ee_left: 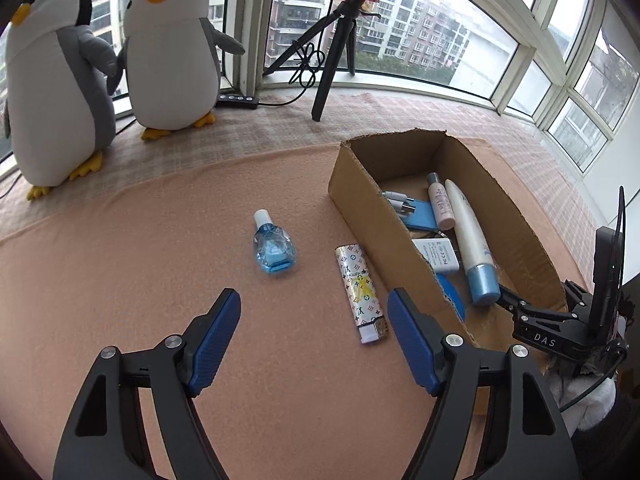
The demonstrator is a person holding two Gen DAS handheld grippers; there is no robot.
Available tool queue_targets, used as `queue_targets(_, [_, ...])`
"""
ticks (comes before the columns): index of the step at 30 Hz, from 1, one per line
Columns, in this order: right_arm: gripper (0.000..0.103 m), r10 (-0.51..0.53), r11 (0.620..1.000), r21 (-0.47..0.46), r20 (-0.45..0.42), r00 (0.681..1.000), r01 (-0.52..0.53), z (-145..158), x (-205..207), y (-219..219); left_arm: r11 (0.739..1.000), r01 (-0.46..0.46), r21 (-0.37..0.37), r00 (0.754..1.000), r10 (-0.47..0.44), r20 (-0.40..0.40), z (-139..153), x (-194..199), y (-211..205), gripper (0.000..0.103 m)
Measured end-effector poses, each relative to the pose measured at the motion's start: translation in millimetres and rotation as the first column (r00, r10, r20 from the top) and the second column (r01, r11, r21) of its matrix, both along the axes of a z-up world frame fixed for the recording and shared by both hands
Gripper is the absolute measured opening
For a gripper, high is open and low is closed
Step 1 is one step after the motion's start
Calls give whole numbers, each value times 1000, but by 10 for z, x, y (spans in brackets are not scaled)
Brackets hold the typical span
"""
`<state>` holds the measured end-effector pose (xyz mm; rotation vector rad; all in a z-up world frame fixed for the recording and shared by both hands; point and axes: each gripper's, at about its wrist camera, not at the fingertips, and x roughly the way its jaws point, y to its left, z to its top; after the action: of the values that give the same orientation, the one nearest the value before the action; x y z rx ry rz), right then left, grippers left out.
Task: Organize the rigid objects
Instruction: 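Move the left tool to the patterned lighter and grasp it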
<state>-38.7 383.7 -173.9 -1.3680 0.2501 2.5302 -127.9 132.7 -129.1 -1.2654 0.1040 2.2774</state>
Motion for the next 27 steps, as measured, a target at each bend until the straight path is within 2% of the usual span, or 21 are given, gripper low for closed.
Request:
queue_targets(4, [79, 0, 1000, 0, 0, 1000, 0, 0, -1, -2, 999, 32, -24, 999, -32, 15, -142, 93, 89, 64])
queue_targets(6, [79, 0, 1000, 0, 0, 1000, 0, 0, -2, -4, 999, 46, -24, 999, -45, 23, -190, 114, 135, 57])
queue_targets(13, [79, 0, 1000, -1, 0, 1000, 0, 1, -1, 2, 993, 110, -30, 993, -109, 47, -297, 138, 310, 52])
queue_targets(27, [79, 0, 1000, -1, 0, 1000, 0, 0, -4, 5, 994, 104, -45, 993, -102, 58, -368, 116, 417, 44])
